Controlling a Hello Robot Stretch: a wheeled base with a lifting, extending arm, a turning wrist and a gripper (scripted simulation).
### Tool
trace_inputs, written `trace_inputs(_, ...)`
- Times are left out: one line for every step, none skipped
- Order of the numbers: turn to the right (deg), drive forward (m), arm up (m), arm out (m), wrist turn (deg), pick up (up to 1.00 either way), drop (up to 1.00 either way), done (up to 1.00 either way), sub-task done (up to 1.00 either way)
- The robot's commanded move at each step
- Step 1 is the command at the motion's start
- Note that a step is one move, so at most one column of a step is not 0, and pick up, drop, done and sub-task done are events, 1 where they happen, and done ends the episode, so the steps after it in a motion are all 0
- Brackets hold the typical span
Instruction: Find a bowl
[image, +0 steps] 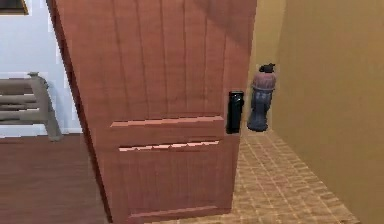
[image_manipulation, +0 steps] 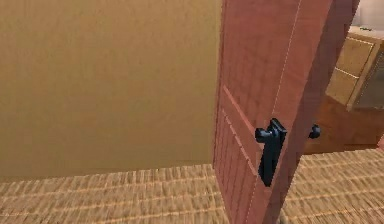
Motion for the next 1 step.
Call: trace_inputs(0.0, 0.05, 0.00, 0.00, 0.0, 0.00, 0.00, 0.00, 0.00)
